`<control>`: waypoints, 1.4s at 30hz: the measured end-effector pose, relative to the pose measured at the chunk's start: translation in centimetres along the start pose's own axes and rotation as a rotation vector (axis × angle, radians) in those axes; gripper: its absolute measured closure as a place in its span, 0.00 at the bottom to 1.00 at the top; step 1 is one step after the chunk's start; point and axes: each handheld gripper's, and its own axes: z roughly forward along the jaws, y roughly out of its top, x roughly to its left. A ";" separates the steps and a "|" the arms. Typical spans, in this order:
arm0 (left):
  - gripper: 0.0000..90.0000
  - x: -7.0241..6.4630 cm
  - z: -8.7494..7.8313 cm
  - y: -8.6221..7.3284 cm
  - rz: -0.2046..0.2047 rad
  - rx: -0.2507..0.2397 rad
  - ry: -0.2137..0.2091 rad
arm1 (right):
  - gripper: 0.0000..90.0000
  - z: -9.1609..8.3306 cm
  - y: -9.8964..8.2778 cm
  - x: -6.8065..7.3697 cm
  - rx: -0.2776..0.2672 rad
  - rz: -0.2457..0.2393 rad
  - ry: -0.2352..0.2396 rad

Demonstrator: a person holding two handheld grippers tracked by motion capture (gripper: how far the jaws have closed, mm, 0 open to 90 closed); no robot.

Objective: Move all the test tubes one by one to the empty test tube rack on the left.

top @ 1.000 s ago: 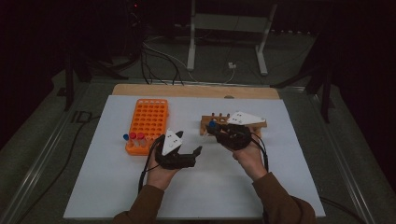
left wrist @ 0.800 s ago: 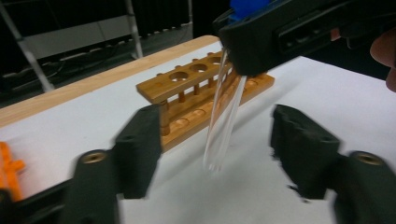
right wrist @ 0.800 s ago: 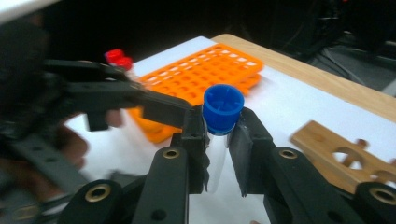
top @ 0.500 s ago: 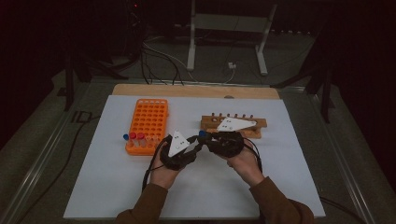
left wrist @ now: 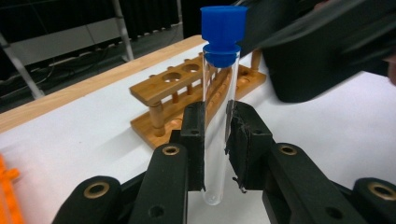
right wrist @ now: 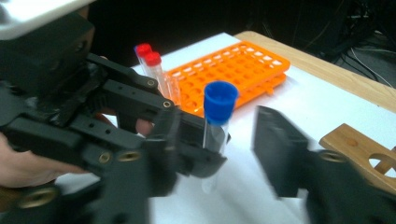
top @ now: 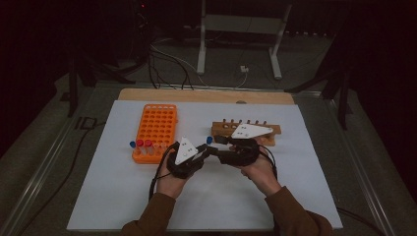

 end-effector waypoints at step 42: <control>0.85 11.0 -11.9 -0.5 -0.130 -0.141 0.342 | 0.01 -4.9 -5.3 -4.5 -0.029 0.132 -0.226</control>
